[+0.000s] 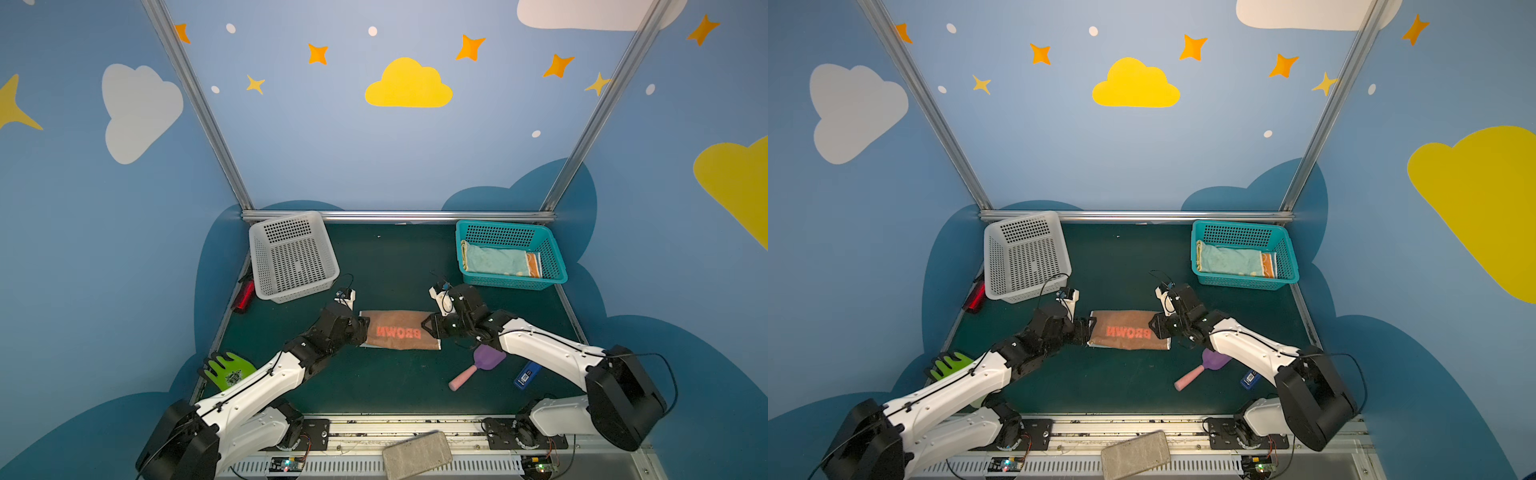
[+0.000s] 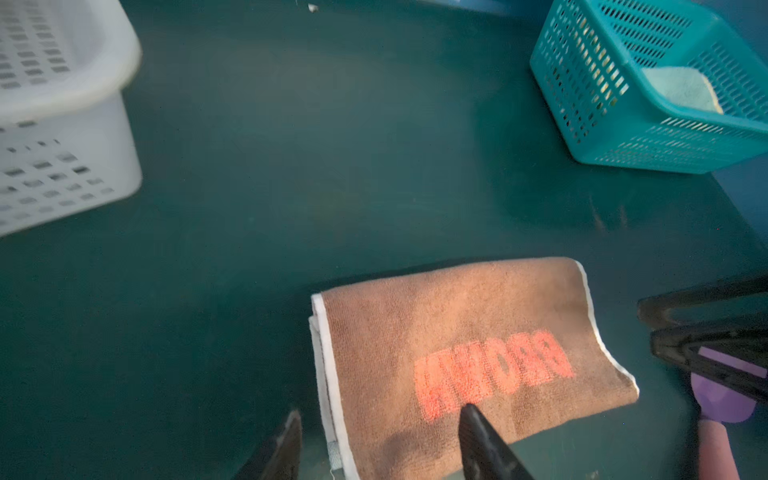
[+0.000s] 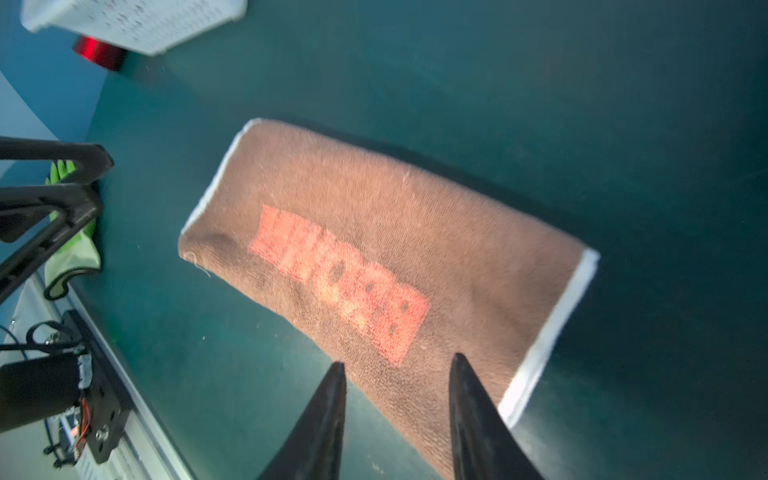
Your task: Fold and stack the towels
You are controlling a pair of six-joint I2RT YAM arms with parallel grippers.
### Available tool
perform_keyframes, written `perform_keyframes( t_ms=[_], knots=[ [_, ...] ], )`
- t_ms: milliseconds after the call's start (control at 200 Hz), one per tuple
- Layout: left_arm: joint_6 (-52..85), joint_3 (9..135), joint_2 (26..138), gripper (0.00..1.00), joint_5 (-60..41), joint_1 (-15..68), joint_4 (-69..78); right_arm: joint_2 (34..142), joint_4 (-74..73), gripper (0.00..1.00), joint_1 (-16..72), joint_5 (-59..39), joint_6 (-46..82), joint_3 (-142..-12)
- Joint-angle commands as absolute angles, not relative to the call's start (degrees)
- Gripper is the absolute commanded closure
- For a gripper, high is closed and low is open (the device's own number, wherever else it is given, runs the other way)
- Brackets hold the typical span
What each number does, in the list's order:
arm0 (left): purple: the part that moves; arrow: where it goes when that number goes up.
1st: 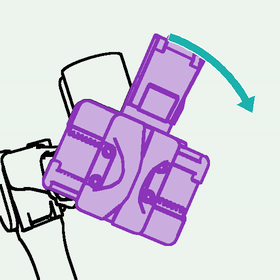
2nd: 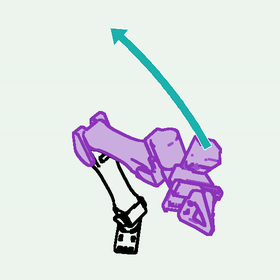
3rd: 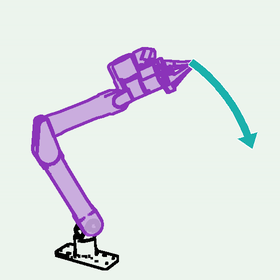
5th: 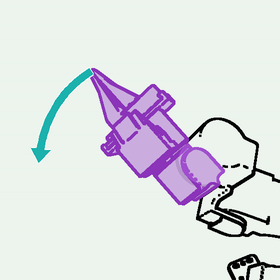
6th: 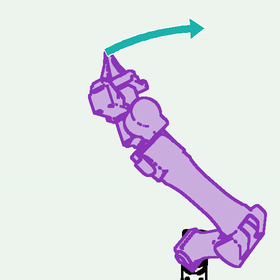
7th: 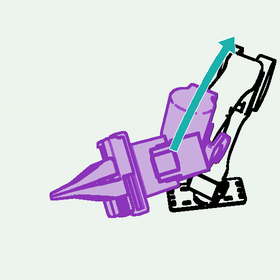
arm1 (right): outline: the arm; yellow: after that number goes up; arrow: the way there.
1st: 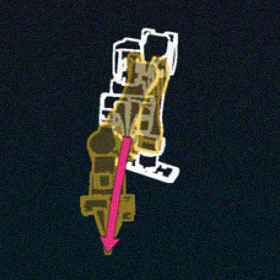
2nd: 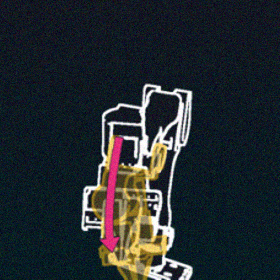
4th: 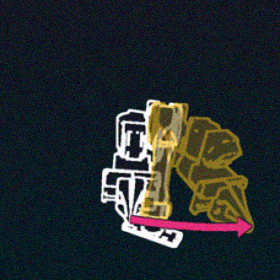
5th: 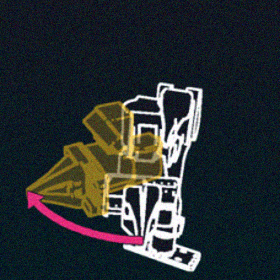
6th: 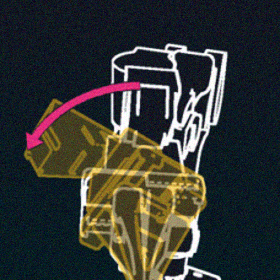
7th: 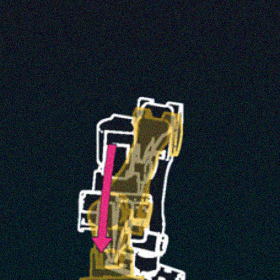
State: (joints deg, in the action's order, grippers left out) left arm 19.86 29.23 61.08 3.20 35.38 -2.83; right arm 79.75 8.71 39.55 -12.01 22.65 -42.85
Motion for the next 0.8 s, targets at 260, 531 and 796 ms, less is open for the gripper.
perform_keyframes(
  t_ms=[260,531,796],
  knots=[
    [25.29,24.31,66.88,0.46,2.76,36.65,-4.21,85.35,8.77,0.65,39.99,-11.24,28.88,-39.55],
    [28.67,27.29,77.60,0.72,5.37,36.73,-6.61,87.54,10.77,0.65,38.56,-8.81,31.03,-39.47],
    [29.40,30.16,83.10,0.77,6.02,36.75,-8.70,83.42,13.06,0.62,36.06,-10.06,29.90,-38.80]
  ],
)
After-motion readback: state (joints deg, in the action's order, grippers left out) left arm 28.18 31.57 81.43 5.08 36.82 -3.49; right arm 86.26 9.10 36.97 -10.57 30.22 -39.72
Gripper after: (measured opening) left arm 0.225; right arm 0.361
